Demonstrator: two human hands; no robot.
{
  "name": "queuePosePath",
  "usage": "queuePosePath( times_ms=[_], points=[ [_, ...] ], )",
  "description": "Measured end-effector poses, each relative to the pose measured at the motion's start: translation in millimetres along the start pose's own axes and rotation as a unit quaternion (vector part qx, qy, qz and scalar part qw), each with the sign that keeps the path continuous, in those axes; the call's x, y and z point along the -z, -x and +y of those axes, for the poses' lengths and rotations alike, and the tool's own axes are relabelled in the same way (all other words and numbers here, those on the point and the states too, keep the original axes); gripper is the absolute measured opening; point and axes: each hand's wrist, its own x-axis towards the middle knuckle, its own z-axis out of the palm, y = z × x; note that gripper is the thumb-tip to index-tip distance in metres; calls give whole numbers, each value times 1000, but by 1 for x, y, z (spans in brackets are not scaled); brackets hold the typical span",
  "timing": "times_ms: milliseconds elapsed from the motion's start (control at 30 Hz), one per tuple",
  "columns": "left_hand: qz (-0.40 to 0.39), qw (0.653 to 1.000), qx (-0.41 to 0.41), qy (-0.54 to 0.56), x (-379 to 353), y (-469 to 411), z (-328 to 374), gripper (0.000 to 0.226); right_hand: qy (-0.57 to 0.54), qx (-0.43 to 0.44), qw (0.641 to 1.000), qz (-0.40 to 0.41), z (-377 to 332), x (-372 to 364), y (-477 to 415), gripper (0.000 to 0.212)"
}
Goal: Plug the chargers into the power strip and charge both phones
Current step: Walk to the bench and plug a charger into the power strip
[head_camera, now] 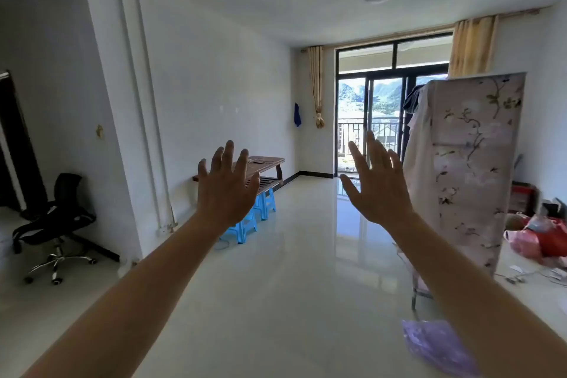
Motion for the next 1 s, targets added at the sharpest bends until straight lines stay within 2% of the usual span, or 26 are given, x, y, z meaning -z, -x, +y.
queuePosePath(
  times_ms=[167, 367, 533, 700, 1000],
  points=[
    [-57, 998, 19, -6, -95, -80, 20, 63, -31, -19, 998, -45, 39, -110, -42, 71],
    [-57, 998, 19, -18, -185, -171, 12, 62, -31, -11, 996, -87, 68, -235, -130, 71],
    [-38, 999, 39, -1, -261, -229, -20, 59, -34, 54, 992, -109, 48, -345, -190, 71],
    [-34, 999, 40, -4, -346, -284, -76, 66, -25, 75, 990, -116, 30, -454, -256, 73],
    [-79, 996, 50, 12, -512, -422, -147, 58, -20, 57, 991, -118, 44, -617, -372, 72]
  ],
)
